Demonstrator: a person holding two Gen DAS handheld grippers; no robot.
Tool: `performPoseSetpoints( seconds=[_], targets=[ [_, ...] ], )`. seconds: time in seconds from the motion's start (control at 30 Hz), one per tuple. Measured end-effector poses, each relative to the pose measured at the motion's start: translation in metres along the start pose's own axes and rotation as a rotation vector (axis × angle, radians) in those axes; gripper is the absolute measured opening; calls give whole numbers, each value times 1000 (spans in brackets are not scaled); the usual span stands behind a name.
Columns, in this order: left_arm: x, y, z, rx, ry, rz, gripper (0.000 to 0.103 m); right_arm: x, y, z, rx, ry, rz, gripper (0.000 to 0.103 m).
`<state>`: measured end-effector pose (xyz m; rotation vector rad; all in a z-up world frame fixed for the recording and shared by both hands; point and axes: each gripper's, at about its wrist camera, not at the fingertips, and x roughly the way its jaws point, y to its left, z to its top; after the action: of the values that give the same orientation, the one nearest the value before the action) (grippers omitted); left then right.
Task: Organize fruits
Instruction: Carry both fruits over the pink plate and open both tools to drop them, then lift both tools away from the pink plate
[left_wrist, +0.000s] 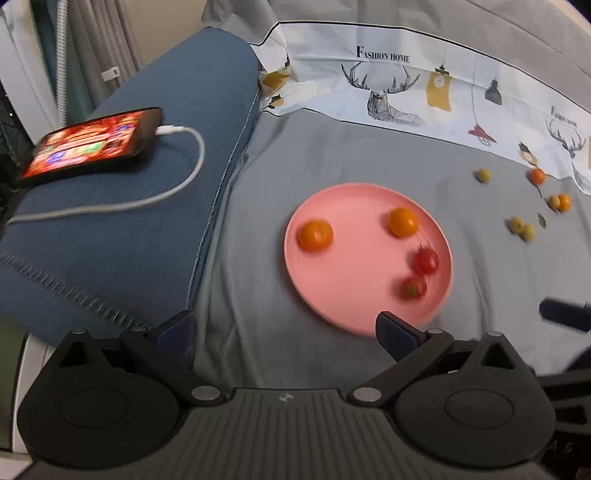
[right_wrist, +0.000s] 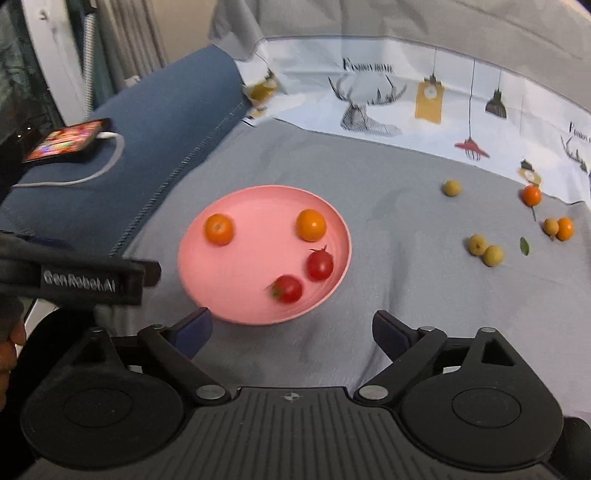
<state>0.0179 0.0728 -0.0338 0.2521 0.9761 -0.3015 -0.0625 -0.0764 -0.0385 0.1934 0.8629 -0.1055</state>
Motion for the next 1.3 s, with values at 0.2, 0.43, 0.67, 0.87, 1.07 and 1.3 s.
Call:
performPoseSetpoints(
  seconds=[0.2, 0.43, 0.67, 0.87, 1.07, 1.3],
  targets=[
    [-51, 1, -30, -55, -63, 47, 103, -57, 17, -15, -81, -130, -49, 98],
    [-92, -5, -51, -69, -146, 65, 103, -110, 22, -39, -108, -230, -46, 99],
    [-120, -25, -68, 16, -224, 80, 103, -140, 19, -55, -68, -295, -41, 99],
    [-132, -30, -74, 19, -247, 74, 103, -157, 17, -63, -61, -331, -43, 99],
    [-140, -34, -76, 28, -265, 76, 103, -165, 16, -67, -50, -348, -45, 99],
    [-139, -35, -76, 33, -264, 74, 103, -165, 16, -69, -43, -346, -50, 99]
  ],
)
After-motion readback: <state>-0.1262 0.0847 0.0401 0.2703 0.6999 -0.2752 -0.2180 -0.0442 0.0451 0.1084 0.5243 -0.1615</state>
